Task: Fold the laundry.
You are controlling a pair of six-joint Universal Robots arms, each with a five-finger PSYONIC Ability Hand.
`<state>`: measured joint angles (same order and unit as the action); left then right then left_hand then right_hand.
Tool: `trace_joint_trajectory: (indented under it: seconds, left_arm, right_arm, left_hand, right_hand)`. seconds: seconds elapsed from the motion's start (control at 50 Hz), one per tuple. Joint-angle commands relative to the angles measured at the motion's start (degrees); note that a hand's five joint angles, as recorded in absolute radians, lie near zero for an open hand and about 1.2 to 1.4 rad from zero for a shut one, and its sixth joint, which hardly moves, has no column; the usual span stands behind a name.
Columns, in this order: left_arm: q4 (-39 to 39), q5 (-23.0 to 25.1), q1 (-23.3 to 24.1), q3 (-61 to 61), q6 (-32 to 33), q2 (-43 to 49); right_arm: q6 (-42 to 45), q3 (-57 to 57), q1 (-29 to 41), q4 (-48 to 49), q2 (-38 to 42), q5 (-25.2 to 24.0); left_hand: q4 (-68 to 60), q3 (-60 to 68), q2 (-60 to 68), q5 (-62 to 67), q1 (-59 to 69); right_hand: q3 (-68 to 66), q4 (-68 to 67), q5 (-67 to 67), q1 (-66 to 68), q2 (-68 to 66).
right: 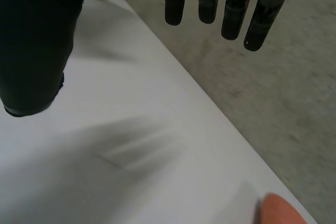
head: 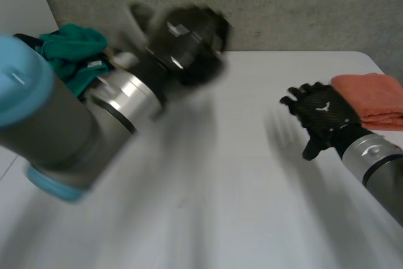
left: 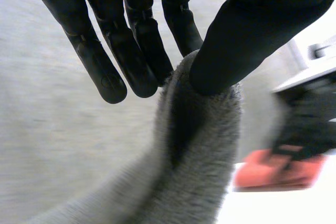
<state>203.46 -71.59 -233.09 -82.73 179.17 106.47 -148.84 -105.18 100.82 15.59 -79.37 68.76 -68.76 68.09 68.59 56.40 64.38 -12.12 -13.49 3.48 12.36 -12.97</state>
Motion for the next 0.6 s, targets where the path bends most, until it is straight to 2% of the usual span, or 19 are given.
trace_joint_trajectory:
  seconds: [0.02, 0.08, 0.22, 0.34, 0.38, 0.46, 0.5, 0.52, 0.54, 0.6]
  left_arm:
    - [2.82, -0.74, 9.58, 2.04, 1.01, 11.19]
    - [2.38, -1.10, 9.59, 2.75, 1.36, 12.18]
    - [1.86, -1.27, 8.45, 1.70, 1.62, 9.29]
    - [1.42, -1.19, -2.70, -0.85, 2.15, 1.02]
    - [0.98, -1.18, -5.43, -0.85, 3.02, 0.14]
    - [-2.52, -0.57, -12.28, -0.68, 10.56, 1.01]
    - [-5.08, -0.48, -14.05, -0.33, 14.26, 2.33]
    - [-6.39, -0.31, -14.49, -0.06, 16.19, 3.12]
    - [-9.45, 0.48, -15.28, 0.11, 21.17, 5.21]
    - [-11.59, 2.50, -15.73, -0.06, 25.60, 6.90]
  right_arm:
    - [-1.27, 1.90, -2.82, -0.29, 0.18, 4.44]
    - [-1.27, 2.26, -3.17, -0.56, 0.27, 5.24]
    - [-1.19, 2.61, -2.91, -0.91, 0.18, 4.81]
    - [0.39, 3.13, -2.47, -4.50, -0.43, 4.63]
    - [2.32, 4.18, -2.03, -11.14, -2.18, 4.11]
    - [6.36, 5.59, -1.77, -24.59, -5.43, 2.79]
    - [7.95, 5.07, -1.77, -28.57, -6.49, 2.69]
    - [8.39, 4.72, -1.59, -30.07, -6.93, 2.61]
    - [8.48, 4.11, -0.98, -30.52, -7.20, 2.78]
    - [8.31, 1.57, 2.69, -28.00, -6.94, 2.78]
  left_hand:
    - [25.86, -25.19, -25.69, -23.50, -21.48]
    - [51.56, -50.89, -51.39, -49.20, -47.18]
    - [53.16, -52.50, -52.99, -50.80, -48.79]
    - [51.99, -51.32, -51.82, -49.63, -47.61]
    - [51.15, -50.48, -50.98, -48.79, -46.77]
    - [49.97, -49.30, -49.80, -47.61, -45.59]
    - [49.46, -48.80, -49.29, -47.10, -45.09]
    - [49.46, -48.80, -49.29, -47.10, -45.08]
    - [49.46, -48.80, -49.29, -47.10, -45.08]
    - [49.46, -48.80, -49.29, -47.10, -45.08]
  right_hand:
    - [2.12, 3.49, -3.48, -2.36, 2.97]
    - [2.12, 3.49, -3.48, -2.36, 2.97]
    - [2.12, 3.49, -3.48, -2.36, 2.97]
    - [2.12, 3.49, -3.48, -2.36, 2.97]
    - [2.12, 3.49, -3.48, -2.36, 2.97]
    - [2.12, 3.49, -3.48, -2.36, 2.97]
    - [2.12, 3.49, -3.48, -2.36, 2.97]
    - [2.12, 3.49, -3.48, -2.36, 2.97]
    - [2.12, 3.49, -3.48, -2.36, 2.97]
    - [2.12, 3.49, -3.48, -2.36, 2.97]
